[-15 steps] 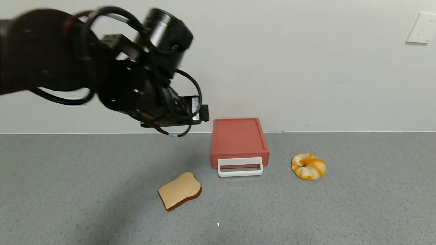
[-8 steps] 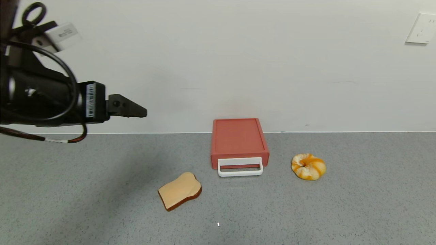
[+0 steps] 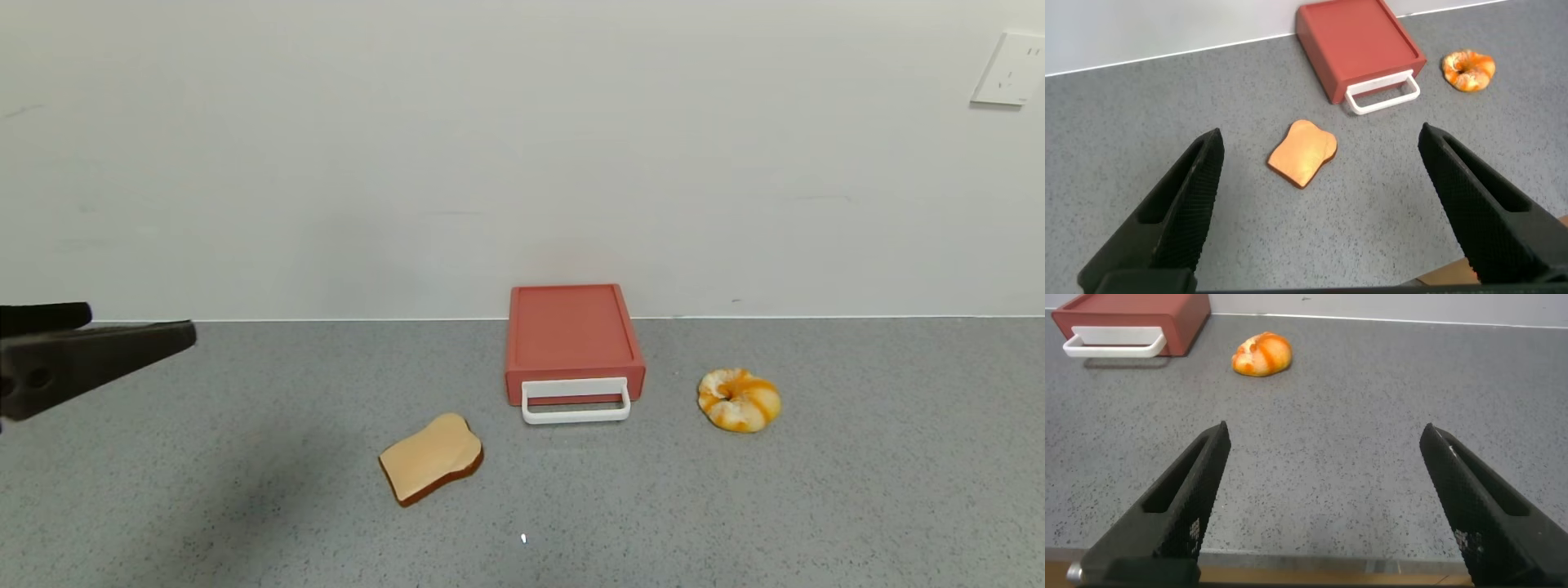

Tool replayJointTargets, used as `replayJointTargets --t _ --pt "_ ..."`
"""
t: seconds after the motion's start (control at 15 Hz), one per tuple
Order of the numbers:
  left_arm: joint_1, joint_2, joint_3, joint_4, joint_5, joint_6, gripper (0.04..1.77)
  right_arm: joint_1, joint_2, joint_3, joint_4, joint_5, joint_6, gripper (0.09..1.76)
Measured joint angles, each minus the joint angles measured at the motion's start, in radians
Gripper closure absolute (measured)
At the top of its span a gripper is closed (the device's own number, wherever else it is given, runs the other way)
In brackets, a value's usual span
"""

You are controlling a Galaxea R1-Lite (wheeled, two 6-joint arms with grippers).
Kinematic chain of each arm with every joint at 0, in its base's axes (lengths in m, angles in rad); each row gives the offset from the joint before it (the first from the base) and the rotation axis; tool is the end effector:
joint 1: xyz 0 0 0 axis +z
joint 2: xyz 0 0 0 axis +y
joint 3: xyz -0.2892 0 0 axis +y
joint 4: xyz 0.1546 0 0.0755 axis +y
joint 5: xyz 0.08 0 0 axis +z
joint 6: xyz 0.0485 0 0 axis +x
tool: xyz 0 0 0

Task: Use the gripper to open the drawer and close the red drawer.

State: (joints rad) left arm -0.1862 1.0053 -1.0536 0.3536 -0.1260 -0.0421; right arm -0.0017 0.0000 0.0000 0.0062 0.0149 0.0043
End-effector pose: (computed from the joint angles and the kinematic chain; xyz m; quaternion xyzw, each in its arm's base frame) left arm 0.1148 -0.0278 0.2885 -0.0160 0.1552 -0.1504 0.9762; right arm -0.0061 0.0007 0.0747 0.0022 0.0031 0.0066 1.0000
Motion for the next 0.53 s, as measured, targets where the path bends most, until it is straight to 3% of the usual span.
replayJointTargets --t 0.33,0.53 --pt "0.007 -0.209 0.116 0.009 0.019 0.006 0.09 0.000 0.000 0.000 0.000 0.000 0.000 0.14" --pt "0.008 -0.309 0.143 0.063 0.093 0.006 0.09 0.000 0.000 0.000 0.000 0.000 0.000 0.14"
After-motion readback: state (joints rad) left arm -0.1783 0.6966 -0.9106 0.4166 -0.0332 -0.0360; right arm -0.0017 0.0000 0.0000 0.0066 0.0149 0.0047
